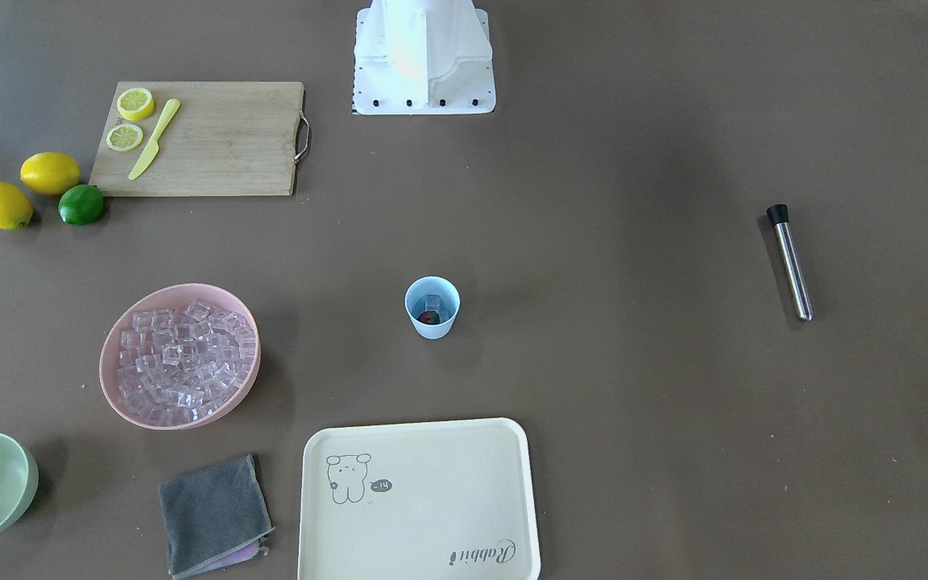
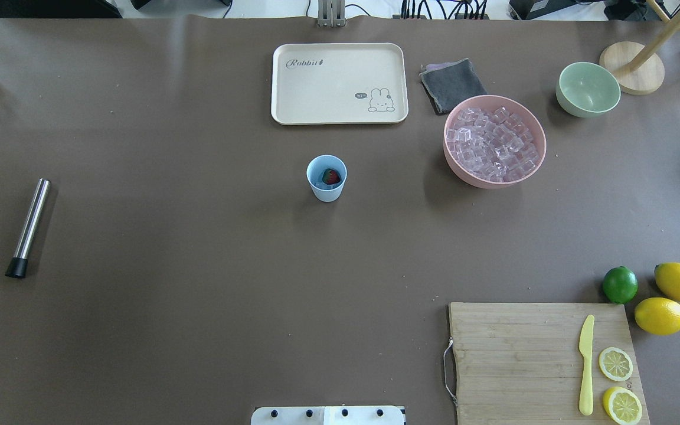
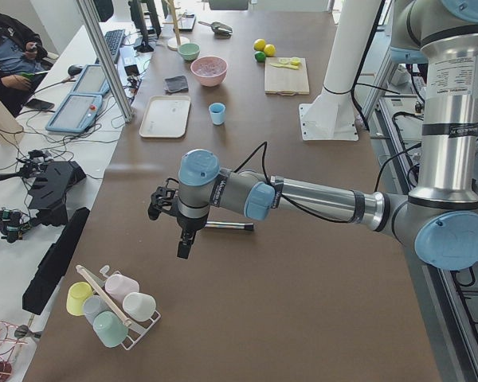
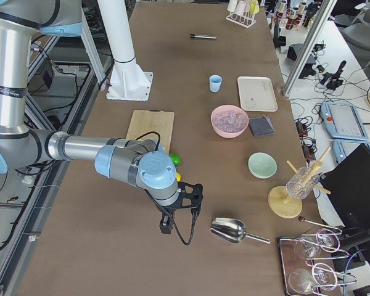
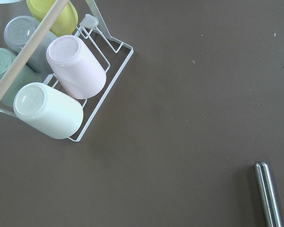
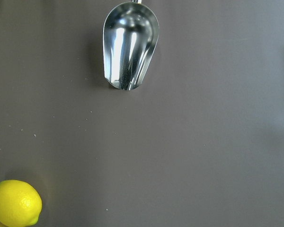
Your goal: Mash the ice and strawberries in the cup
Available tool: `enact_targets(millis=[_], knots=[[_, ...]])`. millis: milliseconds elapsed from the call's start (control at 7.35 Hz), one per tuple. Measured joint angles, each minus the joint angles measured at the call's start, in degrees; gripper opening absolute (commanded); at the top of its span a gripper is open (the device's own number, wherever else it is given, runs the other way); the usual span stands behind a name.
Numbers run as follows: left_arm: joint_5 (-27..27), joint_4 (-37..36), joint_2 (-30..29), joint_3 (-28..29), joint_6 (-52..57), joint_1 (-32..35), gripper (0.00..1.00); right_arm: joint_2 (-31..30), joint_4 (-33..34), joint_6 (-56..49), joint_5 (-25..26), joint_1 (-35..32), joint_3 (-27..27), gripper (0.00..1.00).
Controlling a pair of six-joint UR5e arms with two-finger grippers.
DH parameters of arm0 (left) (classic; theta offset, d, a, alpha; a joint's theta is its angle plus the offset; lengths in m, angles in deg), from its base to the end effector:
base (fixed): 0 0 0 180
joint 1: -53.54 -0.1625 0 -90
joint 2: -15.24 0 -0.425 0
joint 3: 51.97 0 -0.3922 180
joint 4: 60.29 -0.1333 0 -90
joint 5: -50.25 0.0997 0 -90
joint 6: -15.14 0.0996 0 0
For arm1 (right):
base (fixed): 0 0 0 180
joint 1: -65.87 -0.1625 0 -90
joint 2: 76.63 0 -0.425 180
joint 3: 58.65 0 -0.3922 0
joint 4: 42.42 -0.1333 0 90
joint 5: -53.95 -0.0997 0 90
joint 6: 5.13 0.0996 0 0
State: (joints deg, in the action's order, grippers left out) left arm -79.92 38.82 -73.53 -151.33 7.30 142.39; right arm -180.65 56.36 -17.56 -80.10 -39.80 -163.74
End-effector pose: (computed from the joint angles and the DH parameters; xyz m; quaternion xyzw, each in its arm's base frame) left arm -0.0591 -0.4982 0.5751 0.1137 0.3495 -0.0028 0.9300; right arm 0.1639 -0.3470 0.6518 0.0304 -0.3781 0.0514 0.9238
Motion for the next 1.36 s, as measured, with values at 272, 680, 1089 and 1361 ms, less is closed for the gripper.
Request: enact_targets(millis=[272,680,1089,1361], knots=[[-0.2,-0.9,0.3,1.9,-1.5,0.1,0.99,-0.4,-1.4,0.0,-1.5,-0.7,0.2,1.0],[-1.4,-2.0,0.4,2.2,-2.6,0.2,0.98,-0.5,-1.2,0.3,-3.2,-1.8,1.0,1.0],[-1.4,-1.8,-0.3,4.9,-2.1,0.0,0.99,3.7,-1.1,0.9,-2.2,-0.3,5.6,1.0],[-1.4,-1.6,-0.3,4.2,-2.3,0.0,0.99,8.3,-1.2,3.4,-1.4,4.9,7.2,1.0]])
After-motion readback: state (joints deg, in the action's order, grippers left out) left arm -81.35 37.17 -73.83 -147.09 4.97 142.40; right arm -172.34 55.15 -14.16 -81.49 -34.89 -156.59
